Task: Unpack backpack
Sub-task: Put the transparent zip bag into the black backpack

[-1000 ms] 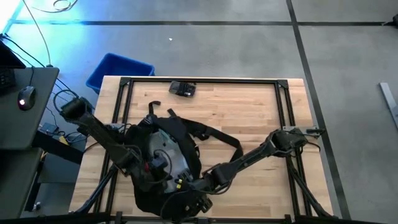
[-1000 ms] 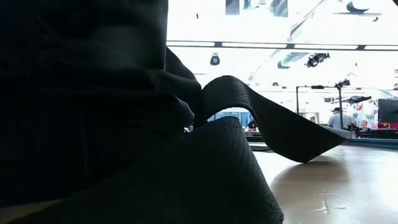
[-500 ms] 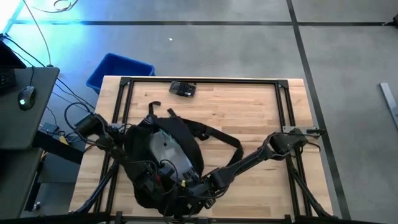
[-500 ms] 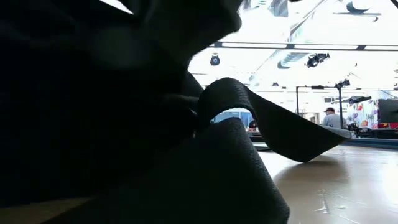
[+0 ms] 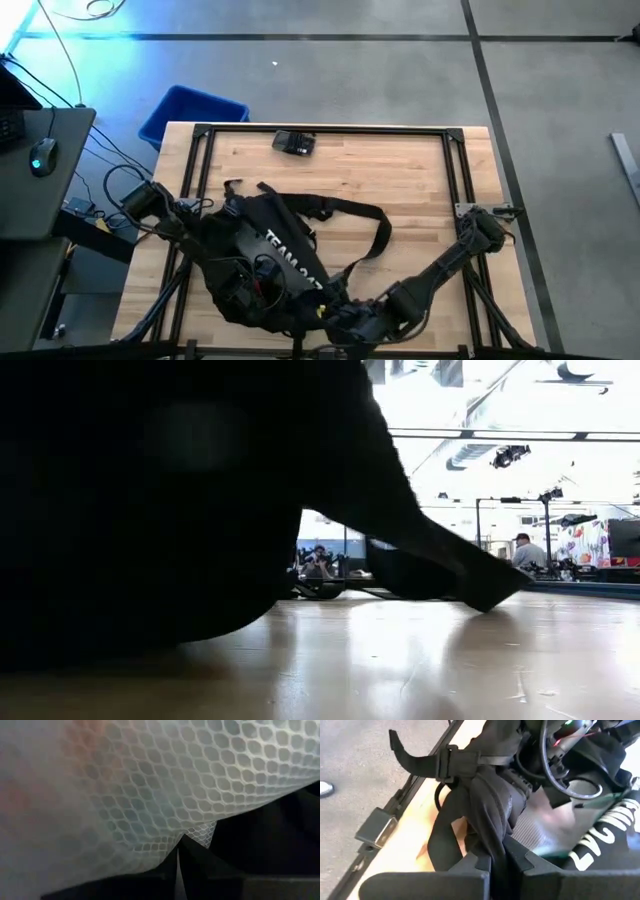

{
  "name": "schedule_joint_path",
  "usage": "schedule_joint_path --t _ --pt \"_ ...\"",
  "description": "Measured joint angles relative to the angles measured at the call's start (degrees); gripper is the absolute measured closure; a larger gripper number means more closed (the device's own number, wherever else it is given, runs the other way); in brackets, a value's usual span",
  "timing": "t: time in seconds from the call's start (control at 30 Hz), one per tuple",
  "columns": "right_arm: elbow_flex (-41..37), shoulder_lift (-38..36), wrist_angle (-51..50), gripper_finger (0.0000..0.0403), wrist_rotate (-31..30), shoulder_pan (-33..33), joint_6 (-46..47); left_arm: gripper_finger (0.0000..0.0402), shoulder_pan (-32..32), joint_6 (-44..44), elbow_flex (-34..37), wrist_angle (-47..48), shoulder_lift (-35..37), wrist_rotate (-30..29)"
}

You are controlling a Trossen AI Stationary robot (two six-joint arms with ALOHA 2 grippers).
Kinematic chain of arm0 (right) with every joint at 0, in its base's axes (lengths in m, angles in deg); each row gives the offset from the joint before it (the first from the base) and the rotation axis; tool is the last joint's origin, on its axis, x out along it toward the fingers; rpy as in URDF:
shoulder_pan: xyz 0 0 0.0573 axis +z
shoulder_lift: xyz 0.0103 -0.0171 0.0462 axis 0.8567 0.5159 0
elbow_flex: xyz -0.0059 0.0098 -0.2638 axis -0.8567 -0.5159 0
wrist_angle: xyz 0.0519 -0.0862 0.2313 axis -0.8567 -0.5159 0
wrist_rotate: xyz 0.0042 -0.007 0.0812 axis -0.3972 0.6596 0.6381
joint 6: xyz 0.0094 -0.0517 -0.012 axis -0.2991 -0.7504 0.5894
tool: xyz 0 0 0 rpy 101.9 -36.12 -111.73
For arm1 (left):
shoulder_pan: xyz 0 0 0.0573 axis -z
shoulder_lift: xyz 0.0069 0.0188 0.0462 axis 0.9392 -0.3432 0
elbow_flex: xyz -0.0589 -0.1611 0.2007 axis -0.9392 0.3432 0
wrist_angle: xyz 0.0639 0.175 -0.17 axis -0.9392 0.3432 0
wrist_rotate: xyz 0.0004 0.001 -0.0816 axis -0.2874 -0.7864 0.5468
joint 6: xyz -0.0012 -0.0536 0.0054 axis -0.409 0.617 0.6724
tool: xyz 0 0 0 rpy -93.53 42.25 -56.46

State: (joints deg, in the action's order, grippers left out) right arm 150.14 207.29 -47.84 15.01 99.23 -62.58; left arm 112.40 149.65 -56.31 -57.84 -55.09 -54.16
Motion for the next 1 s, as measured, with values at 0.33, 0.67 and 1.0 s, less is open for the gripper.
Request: schedule_joint_path --t 0.33,0.67,1.0 --pt "0.07 0.46 -1.58 0.0403 -8.71 -0.03 6.31 0.0401 -1.13 -4.92 -11.48 31.25 9.87 2.21" --pt "0.07 -0.8 -9.62 0.0403 -10.51 -3.6 3.43 0.0401 0.27 -5.16 -27.58 56.09 11.69 -2.25" --pt "0.09 -5.3 -24.83 0.0403 8.11 -2.52 3.36 0.0401 1.78 -9.89 -31.59 60.66 11.75 -7.88"
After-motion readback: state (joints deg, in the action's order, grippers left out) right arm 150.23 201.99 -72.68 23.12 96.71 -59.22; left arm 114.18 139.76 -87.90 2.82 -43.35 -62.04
